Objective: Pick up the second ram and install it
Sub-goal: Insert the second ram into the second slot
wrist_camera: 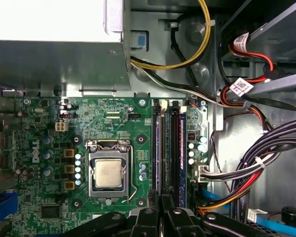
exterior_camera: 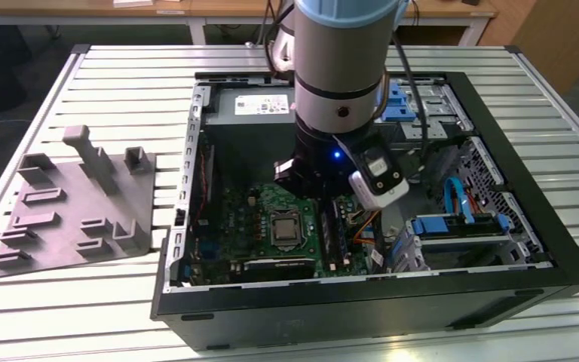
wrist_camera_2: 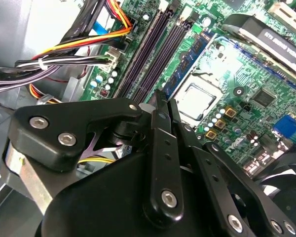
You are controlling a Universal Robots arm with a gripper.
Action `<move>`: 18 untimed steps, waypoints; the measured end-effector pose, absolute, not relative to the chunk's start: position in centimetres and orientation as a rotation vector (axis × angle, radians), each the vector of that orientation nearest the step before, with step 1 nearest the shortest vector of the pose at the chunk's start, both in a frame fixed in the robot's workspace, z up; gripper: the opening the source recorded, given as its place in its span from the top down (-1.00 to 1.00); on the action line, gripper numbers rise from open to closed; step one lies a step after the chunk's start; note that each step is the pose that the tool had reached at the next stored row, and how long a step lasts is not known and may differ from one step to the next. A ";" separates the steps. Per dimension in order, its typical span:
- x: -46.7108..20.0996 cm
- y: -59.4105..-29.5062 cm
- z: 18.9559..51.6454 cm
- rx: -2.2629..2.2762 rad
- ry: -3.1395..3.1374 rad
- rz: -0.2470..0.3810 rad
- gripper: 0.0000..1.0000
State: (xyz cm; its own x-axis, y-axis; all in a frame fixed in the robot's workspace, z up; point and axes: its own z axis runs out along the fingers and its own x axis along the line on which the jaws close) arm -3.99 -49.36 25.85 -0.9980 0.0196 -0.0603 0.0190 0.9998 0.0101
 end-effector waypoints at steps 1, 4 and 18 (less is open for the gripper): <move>-4.0 -49.4 25.8 0.027 3.081 0.014 0.72; -4.0 -49.4 25.5 0.008 3.081 0.013 0.72; -4.0 -49.4 24.4 0.003 3.081 0.013 0.72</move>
